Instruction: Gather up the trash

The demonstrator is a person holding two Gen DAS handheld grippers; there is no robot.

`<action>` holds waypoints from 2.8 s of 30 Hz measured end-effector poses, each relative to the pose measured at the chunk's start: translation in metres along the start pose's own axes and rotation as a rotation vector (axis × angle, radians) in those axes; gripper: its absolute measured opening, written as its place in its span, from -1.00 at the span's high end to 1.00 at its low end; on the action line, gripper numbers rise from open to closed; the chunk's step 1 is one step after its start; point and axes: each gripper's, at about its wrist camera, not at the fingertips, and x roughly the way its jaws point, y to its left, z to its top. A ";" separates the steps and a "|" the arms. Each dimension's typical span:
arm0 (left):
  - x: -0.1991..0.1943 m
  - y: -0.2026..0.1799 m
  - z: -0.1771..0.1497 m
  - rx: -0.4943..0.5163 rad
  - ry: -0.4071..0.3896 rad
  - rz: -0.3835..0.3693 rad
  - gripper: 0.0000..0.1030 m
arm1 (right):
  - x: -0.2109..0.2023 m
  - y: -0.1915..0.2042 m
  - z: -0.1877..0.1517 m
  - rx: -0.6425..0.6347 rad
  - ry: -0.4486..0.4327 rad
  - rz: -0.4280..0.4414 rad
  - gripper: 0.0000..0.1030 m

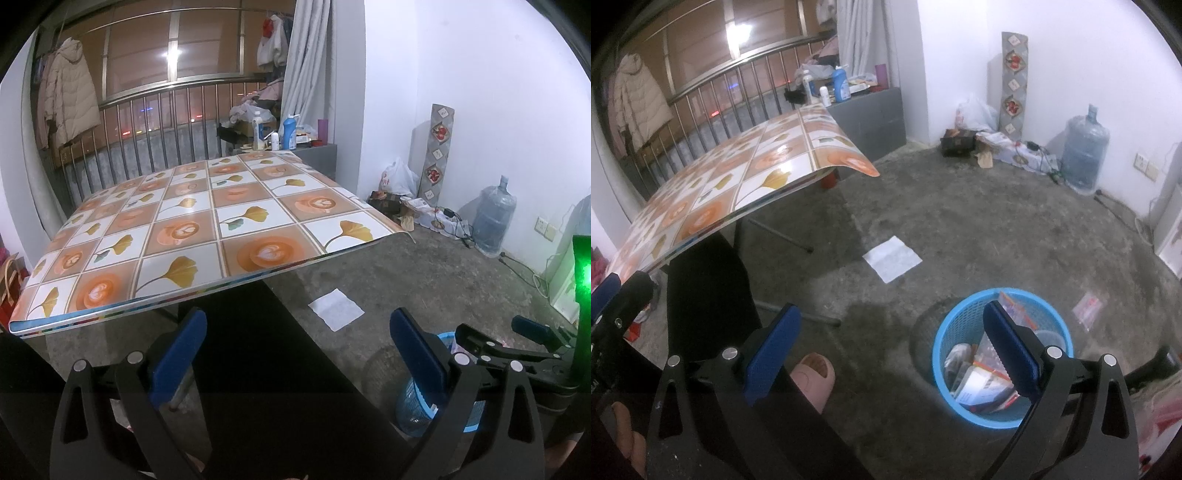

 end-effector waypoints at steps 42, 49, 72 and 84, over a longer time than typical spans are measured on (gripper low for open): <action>-0.004 0.000 0.003 0.005 -0.017 0.003 -0.90 | 0.000 0.001 -0.001 -0.002 -0.001 -0.002 -0.84; -0.004 -0.003 0.003 0.013 -0.023 0.004 -0.90 | 0.001 0.000 0.000 -0.002 0.000 -0.001 -0.84; -0.003 -0.003 0.003 0.011 -0.023 0.005 -0.90 | 0.000 0.001 0.000 -0.005 0.001 -0.001 -0.84; -0.003 -0.003 0.003 0.011 -0.025 0.004 -0.90 | 0.001 0.001 0.000 -0.004 0.001 -0.002 -0.84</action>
